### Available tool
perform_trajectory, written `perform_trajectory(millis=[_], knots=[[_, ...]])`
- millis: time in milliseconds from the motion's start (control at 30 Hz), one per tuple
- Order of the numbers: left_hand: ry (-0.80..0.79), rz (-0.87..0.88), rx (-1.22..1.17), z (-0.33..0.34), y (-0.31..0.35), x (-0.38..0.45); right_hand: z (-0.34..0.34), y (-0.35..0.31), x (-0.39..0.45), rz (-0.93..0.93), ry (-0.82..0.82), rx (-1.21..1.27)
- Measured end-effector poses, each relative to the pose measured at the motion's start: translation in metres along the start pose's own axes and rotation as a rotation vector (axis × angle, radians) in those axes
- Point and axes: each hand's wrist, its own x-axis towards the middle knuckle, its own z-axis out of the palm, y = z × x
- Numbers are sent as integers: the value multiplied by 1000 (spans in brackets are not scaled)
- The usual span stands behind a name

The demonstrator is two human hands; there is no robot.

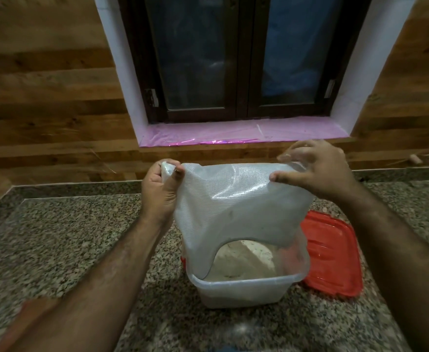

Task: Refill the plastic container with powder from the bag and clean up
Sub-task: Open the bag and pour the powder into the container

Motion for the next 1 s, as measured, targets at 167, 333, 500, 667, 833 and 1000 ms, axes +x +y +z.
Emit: perform_trajectory(millis=[167, 333, 500, 667, 833, 1000], knots=[[-1, -11, -75, 5, 0, -2, 0, -34, 17, -90, -245, -164], [98, 9, -64, 16, 0, -6, 9, -47, 20, -133, -232, -59], [144, 26, -73, 16, -2, -2, 6, -52, 19, -129, -342, -125], [117, 0, -89, 20, -5, -3, 15, -51, 19, -220, -360, -219], [100, -21, -88, 11, -6, 3, 25, -37, 23, -237, -244, -203], [24, -47, 64, 3, 7, 6, 26, -31, 21, -317, -171, -226]])
